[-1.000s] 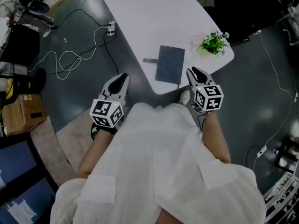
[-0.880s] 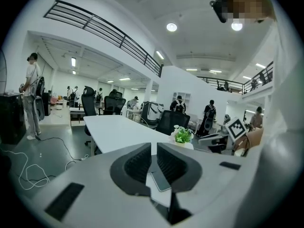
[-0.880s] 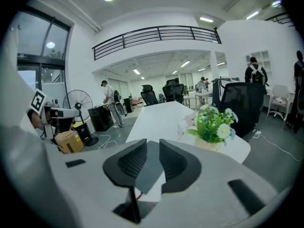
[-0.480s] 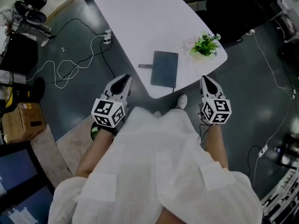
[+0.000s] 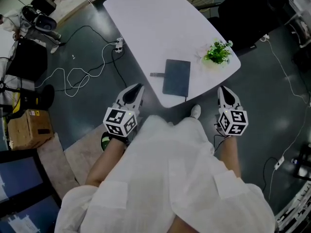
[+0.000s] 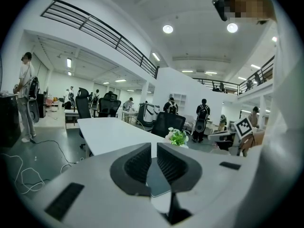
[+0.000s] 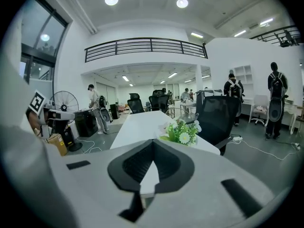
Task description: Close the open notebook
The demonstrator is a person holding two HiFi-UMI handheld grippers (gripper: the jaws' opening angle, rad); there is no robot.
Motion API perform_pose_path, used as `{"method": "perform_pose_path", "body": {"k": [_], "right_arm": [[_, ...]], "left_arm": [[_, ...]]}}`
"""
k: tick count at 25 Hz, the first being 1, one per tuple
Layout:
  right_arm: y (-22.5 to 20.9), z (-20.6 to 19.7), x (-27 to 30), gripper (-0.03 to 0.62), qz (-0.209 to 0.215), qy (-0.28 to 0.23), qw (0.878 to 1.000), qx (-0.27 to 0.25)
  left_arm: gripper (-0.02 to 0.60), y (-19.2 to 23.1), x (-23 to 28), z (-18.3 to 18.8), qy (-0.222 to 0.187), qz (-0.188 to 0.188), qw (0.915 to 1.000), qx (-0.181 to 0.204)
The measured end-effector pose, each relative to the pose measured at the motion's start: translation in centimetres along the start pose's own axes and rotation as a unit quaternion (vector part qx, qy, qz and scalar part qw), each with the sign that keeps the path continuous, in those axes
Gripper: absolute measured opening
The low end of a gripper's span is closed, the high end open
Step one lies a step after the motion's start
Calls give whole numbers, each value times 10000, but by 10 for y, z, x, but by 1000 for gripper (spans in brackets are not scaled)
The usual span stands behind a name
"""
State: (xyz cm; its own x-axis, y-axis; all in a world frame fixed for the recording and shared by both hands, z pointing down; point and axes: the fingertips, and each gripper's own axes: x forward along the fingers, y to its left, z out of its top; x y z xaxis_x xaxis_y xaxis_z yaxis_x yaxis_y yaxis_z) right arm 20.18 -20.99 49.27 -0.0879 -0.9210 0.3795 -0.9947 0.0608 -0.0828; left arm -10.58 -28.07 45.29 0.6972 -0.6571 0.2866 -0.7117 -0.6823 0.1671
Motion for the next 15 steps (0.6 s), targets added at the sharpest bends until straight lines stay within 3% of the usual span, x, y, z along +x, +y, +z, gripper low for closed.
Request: {"method": "perform_pose_path", "body": {"k": [15], "right_arm": [[-3,1,-4,2,45,1,10000,-32]], "left_arm": [[34,-4,-4,4,-13,41,10000,54]]}}
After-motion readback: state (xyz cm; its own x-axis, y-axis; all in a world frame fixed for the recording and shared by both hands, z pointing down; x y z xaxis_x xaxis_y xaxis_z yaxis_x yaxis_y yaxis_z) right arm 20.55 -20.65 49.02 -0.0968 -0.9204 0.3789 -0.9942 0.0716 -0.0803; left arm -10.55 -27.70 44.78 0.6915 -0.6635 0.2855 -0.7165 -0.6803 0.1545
